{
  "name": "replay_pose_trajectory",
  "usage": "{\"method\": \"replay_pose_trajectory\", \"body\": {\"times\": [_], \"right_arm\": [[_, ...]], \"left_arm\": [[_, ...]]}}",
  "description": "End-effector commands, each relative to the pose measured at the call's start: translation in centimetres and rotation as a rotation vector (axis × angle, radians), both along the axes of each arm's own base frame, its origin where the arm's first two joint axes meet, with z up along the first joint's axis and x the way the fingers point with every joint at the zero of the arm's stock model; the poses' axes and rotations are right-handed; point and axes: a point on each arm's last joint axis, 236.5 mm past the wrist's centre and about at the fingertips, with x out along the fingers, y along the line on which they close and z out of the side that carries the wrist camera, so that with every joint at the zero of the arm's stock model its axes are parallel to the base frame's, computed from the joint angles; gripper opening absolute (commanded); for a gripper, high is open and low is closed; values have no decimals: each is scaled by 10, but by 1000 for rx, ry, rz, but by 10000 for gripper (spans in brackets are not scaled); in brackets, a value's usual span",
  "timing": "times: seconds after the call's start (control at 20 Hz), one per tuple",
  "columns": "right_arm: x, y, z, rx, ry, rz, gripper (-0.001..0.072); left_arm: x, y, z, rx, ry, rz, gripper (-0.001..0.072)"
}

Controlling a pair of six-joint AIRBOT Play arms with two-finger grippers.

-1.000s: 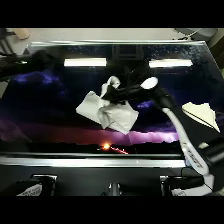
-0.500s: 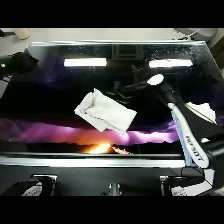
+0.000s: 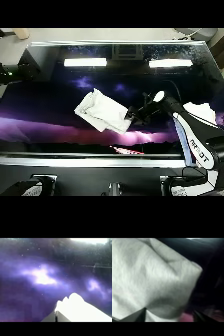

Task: Fold the shirts.

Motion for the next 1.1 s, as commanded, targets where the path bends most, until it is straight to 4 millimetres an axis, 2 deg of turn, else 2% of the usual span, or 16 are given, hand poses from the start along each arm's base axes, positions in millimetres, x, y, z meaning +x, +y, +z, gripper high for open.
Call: {"method": "replay_pose_trajectory", "body": {"times": [0.0,0.05,0.15,0.2,0.25,0.3,0.4,0.5,0.6,0.7,0.75,0.85,1.05], "right_arm": [[15,42,0,157,-43,-87,271],[25,46,12,204,-68,-107,39],[51,35,57,275,-180,-70,28],[69,15,89,288,-246,-70,29],[87,-11,120,284,-312,-94,29],[104,-50,150,245,-365,-155,29],[119,-140,191,88,-444,-269,29],[109,-222,218,-50,-471,-357,29],[90,-284,237,-122,-481,-443,29],[72,-331,251,-155,-495,-549,29],[60,-351,254,-167,-485,-591,29],[37,-376,255,-176,-450,-646,29],[-14,-400,261,-192,-368,-713,29]], "left_arm": [[-1,-1,-3,0,9,-1,26],[-1,-1,-3,0,10,-1,27],[-1,-1,-3,3,8,-3,26],[-1,-1,-4,4,9,-3,26],[-1,1,-4,13,7,-5,26],[0,1,-4,17,5,-5,27],[1,2,-2,16,-5,-1,26],[3,2,0,14,-14,2,26],[3,2,0,14,-18,4,27],[3,2,0,14,-17,3,26],[3,2,0,14,-17,3,26],[3,2,0,14,-18,4,27],[3,2,0,14,-18,3,27]]}}
